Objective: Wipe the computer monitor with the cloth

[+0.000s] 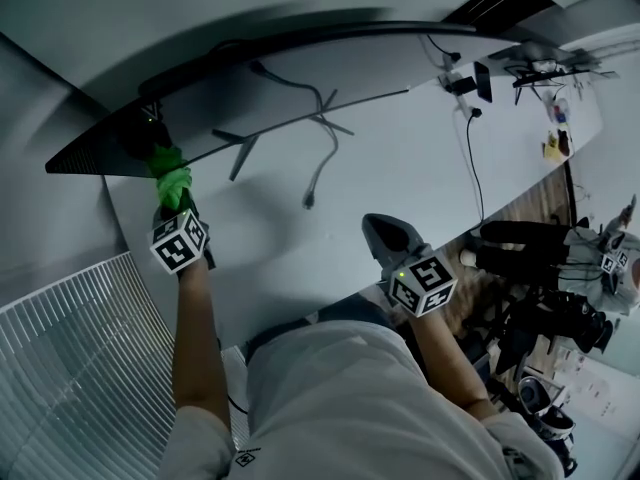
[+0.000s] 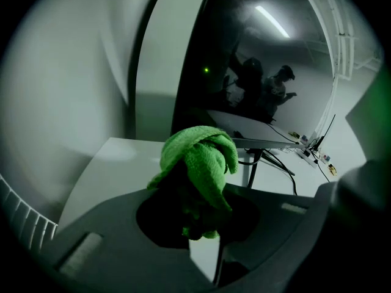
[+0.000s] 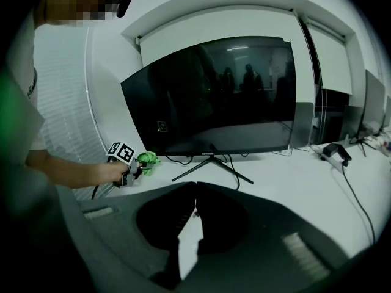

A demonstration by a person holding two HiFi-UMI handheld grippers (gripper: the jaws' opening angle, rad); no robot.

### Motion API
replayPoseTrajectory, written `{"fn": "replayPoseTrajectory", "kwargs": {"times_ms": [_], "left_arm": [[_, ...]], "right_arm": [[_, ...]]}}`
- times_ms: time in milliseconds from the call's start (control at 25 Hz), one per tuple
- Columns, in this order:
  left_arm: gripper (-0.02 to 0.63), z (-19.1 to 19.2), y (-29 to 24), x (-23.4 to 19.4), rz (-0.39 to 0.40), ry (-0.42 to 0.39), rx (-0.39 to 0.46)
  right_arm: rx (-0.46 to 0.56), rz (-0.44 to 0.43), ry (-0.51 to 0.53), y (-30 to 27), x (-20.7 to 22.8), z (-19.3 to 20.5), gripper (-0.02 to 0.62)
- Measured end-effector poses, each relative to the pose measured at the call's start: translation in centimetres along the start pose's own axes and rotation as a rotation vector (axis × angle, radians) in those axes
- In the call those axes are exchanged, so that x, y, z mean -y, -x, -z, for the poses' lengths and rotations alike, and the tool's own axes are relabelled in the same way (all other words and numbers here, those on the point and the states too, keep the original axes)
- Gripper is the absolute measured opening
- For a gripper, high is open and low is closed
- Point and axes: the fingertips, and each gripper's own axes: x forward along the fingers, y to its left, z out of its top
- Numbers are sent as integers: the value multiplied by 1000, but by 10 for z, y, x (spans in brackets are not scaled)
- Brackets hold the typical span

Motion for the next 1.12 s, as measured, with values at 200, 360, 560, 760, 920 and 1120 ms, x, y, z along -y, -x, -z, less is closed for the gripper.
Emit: {"fn": "replayPoseTrajectory", "kwargs": {"times_ms": [200,360,560,760,920,1120], "left_arm": [[66,-3,-2,3,-20,-11,-2],[66,3,-3,4,-30,-17,-22],[66,-1,-6,14,-42,-52,-23],[66,4,-13,28,-38,-39,-32],[66,5,-23,49,-23,-48,-39],[66,5,-31,71,-13,-57,-43]], "right_arm": [[-6,4,-4,8,11,6,3],[-6,13,-14,15,19,10,3],[-4,22,-26,23,34,15,3],[-5,30,-36,30,51,21,3],[-7,35,-41,35,67,25,3],[-6,52,-49,46,88,28,3]]}}
